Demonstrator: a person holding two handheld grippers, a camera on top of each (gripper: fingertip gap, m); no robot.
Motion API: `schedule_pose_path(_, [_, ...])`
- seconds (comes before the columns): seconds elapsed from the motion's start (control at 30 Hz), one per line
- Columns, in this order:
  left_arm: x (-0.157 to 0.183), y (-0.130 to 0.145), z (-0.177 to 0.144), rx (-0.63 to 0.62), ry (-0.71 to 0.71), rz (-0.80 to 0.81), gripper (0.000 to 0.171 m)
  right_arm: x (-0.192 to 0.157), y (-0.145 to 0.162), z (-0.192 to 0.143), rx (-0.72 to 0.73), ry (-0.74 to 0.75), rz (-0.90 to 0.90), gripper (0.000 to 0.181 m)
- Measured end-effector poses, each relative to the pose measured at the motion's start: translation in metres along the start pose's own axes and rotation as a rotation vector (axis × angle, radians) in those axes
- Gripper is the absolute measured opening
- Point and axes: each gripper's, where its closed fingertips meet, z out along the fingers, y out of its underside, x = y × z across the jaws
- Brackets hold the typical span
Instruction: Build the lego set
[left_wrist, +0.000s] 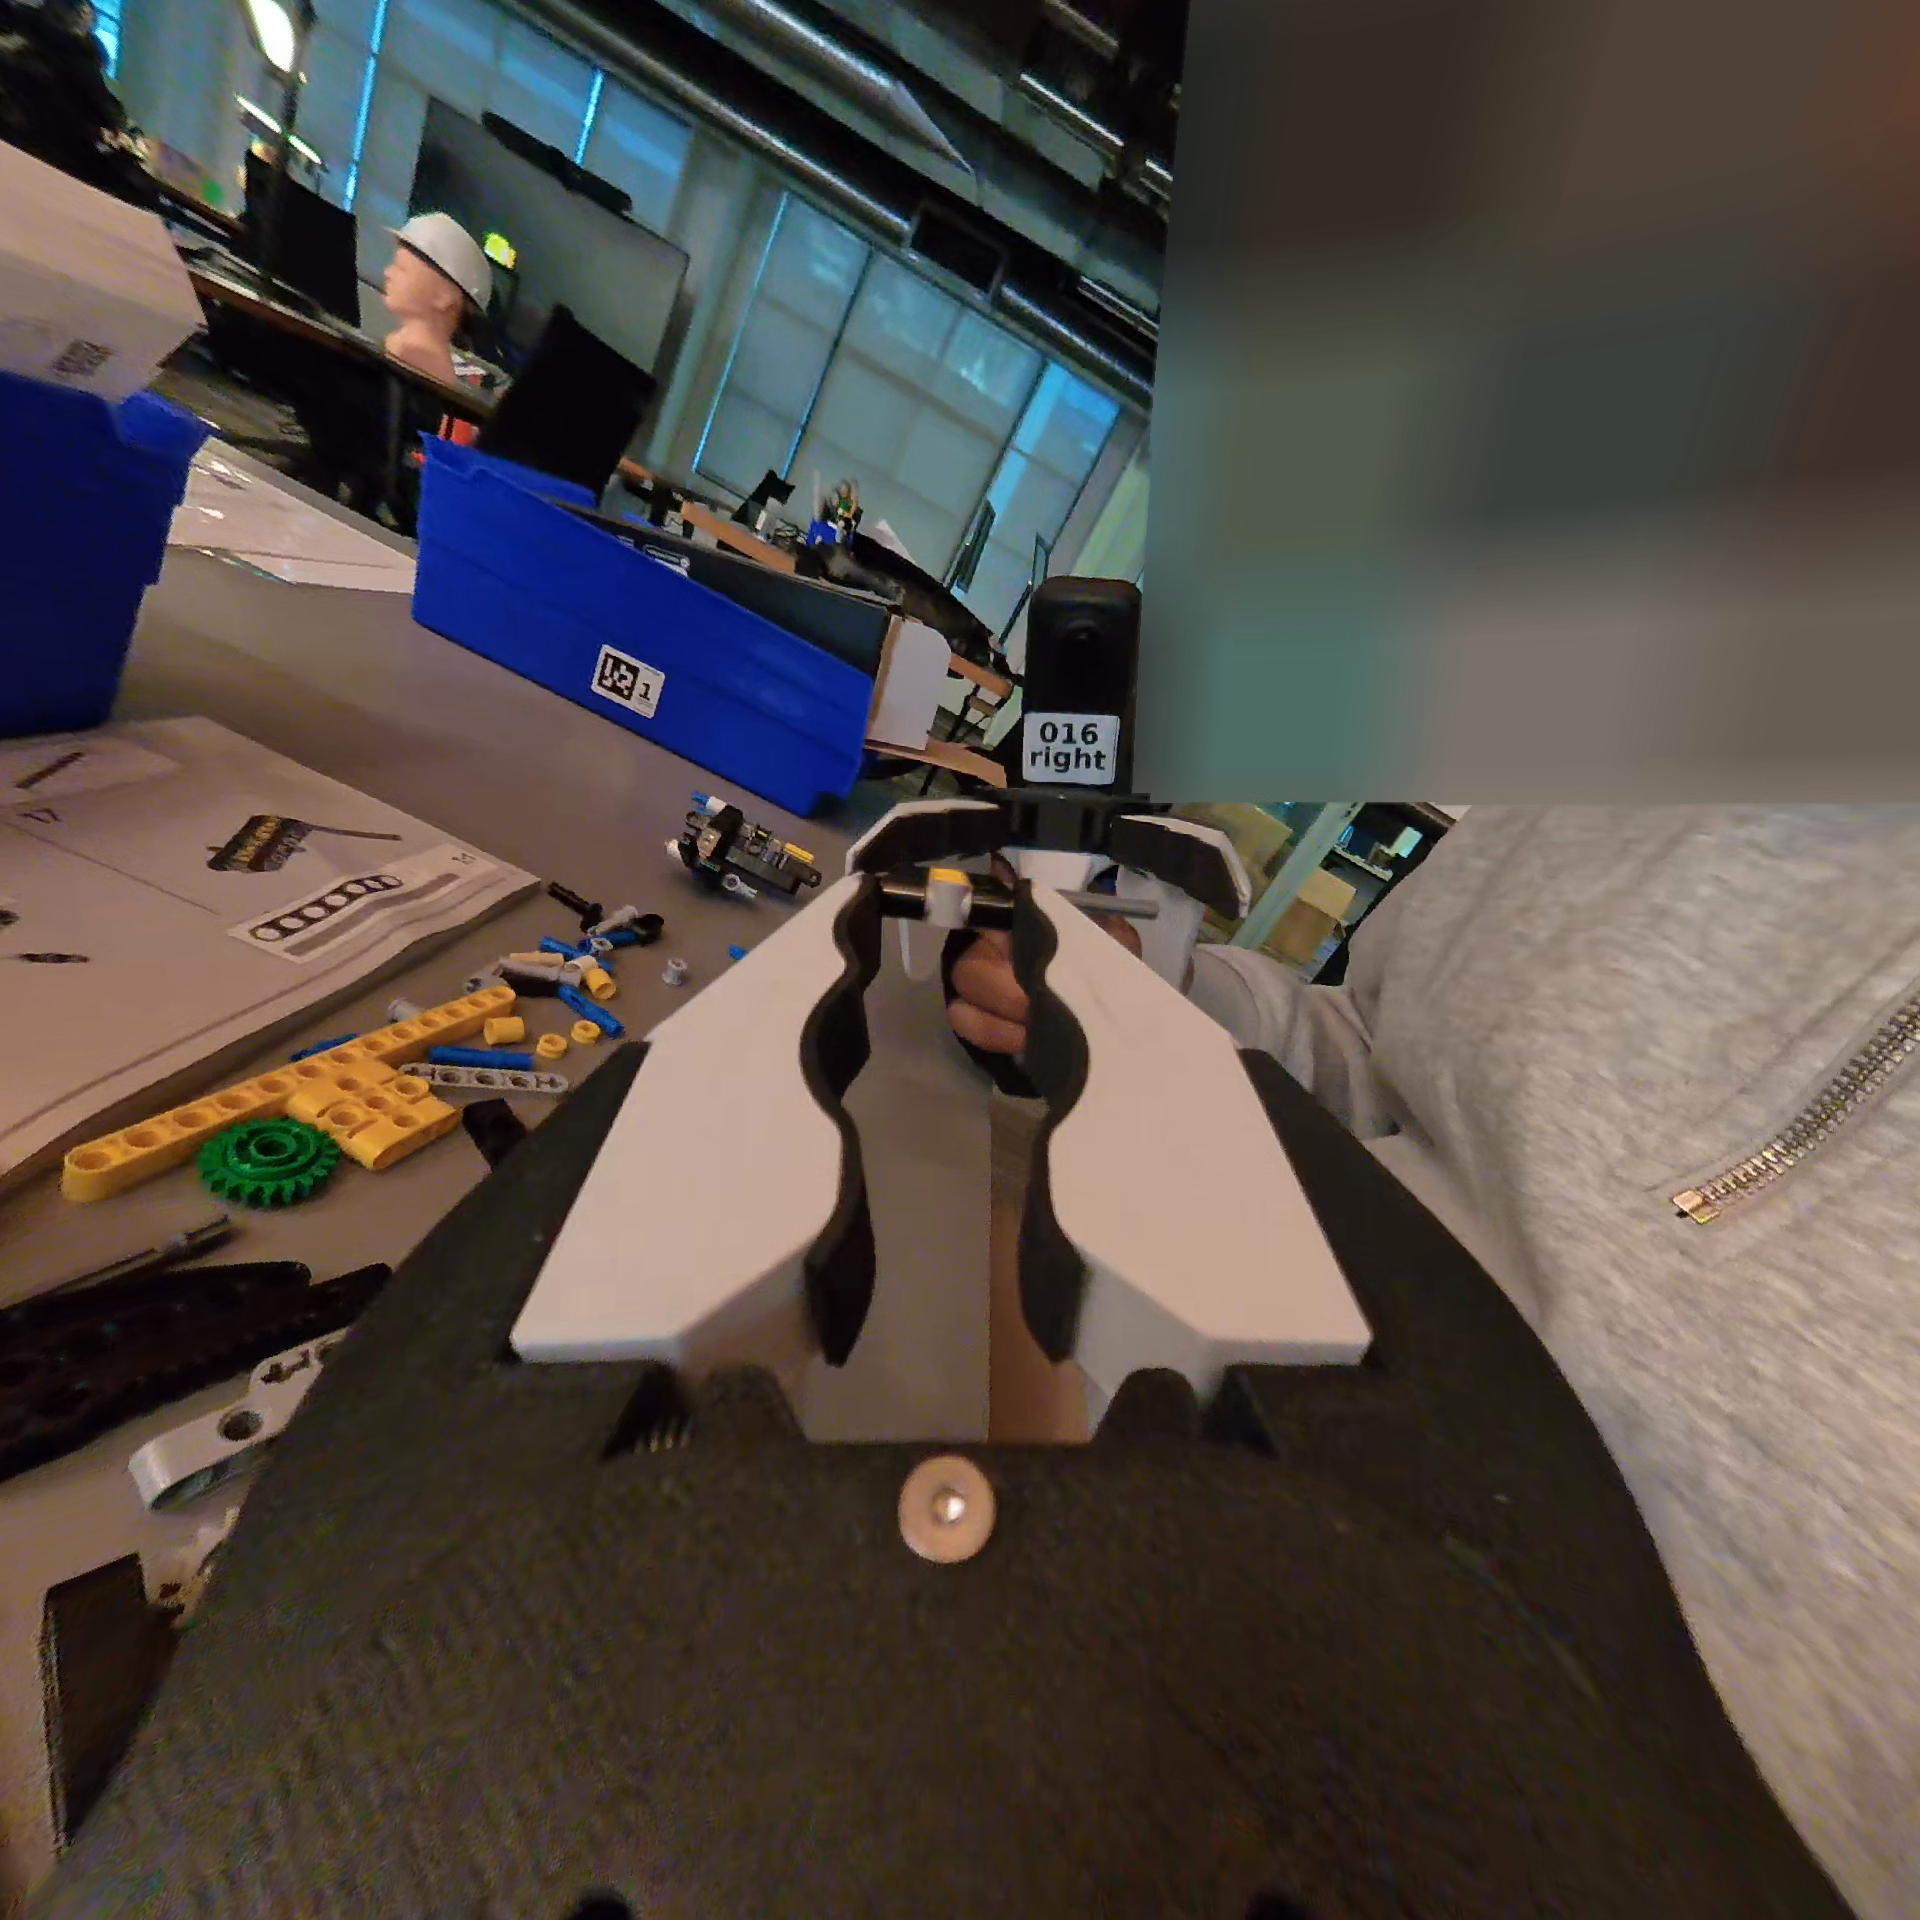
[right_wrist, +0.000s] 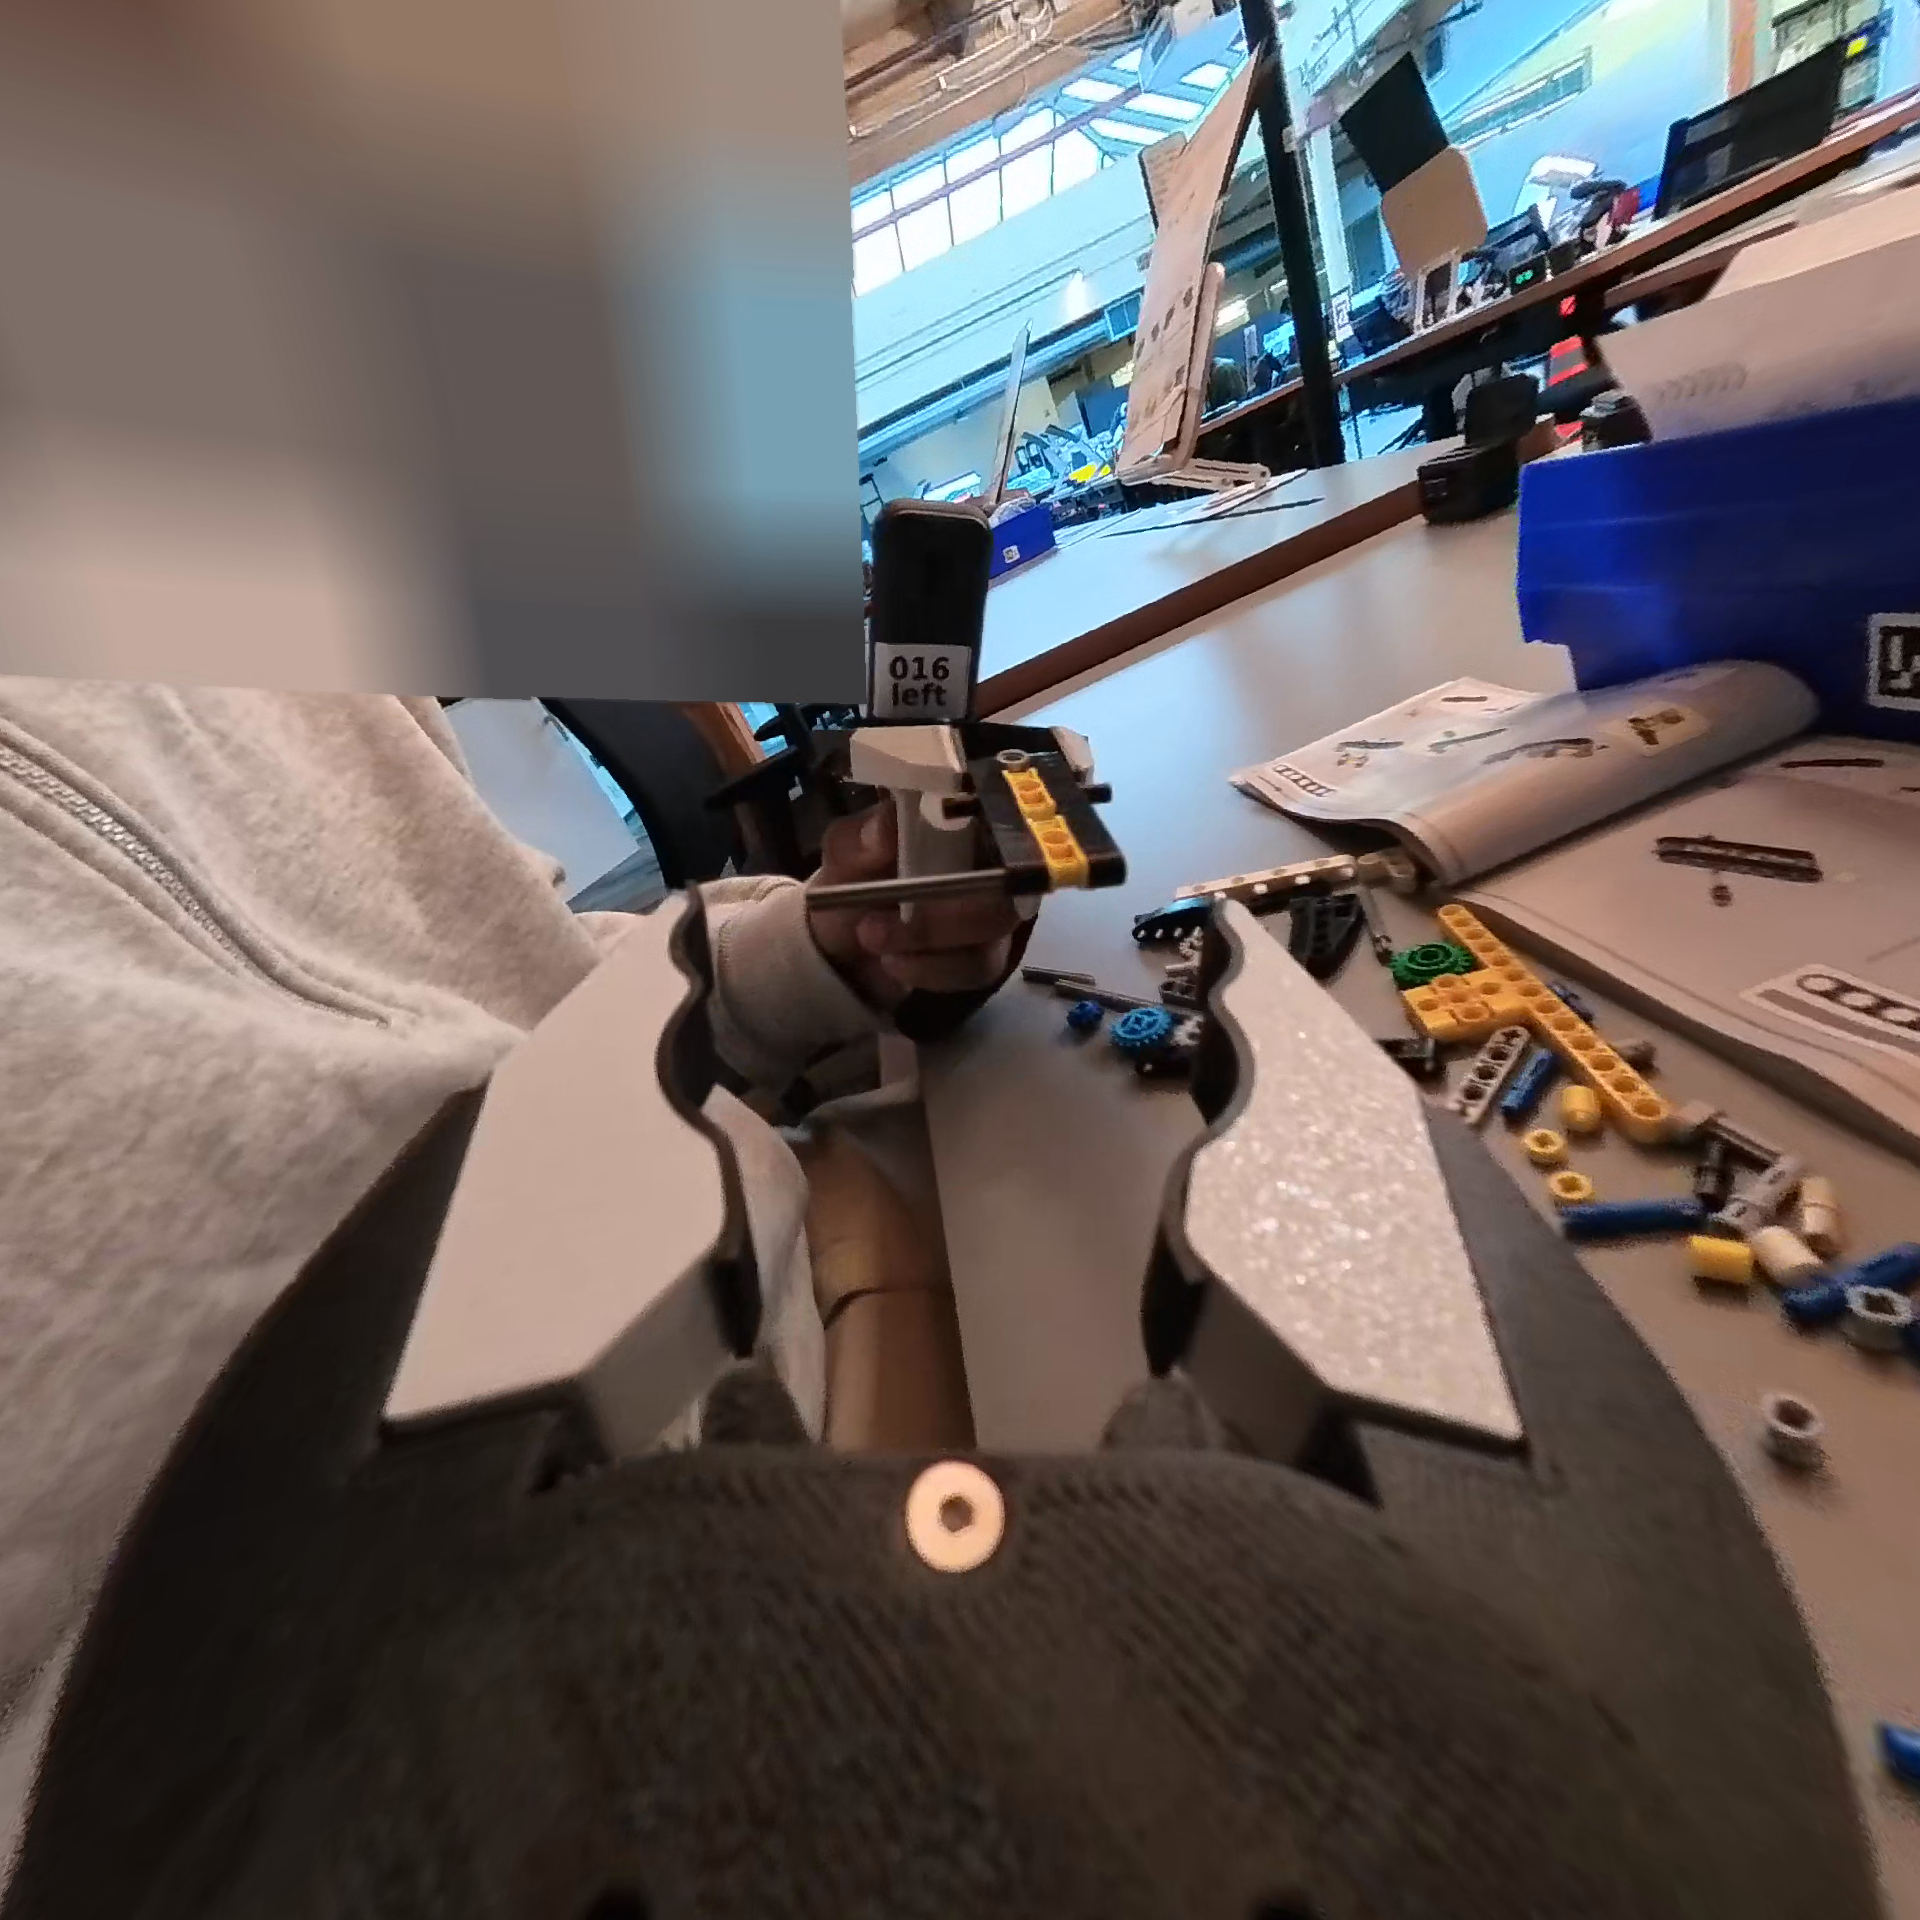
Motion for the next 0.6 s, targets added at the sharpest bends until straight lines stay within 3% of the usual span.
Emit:
schedule_pose_path(0.37, [0.0065,0.0051,0.0083,-0.004,0.030,-0.004,0.023,-0.0031,0.0015,0.0021,0.005,-0.014,-0.006,0.065])
schedule_pose_path(0.6, [0.0085,0.0059,0.0083,-0.011,0.043,-0.002,0.023,-0.0055,0.0004,0.0016,0.014,-0.032,-0.023,0.064])
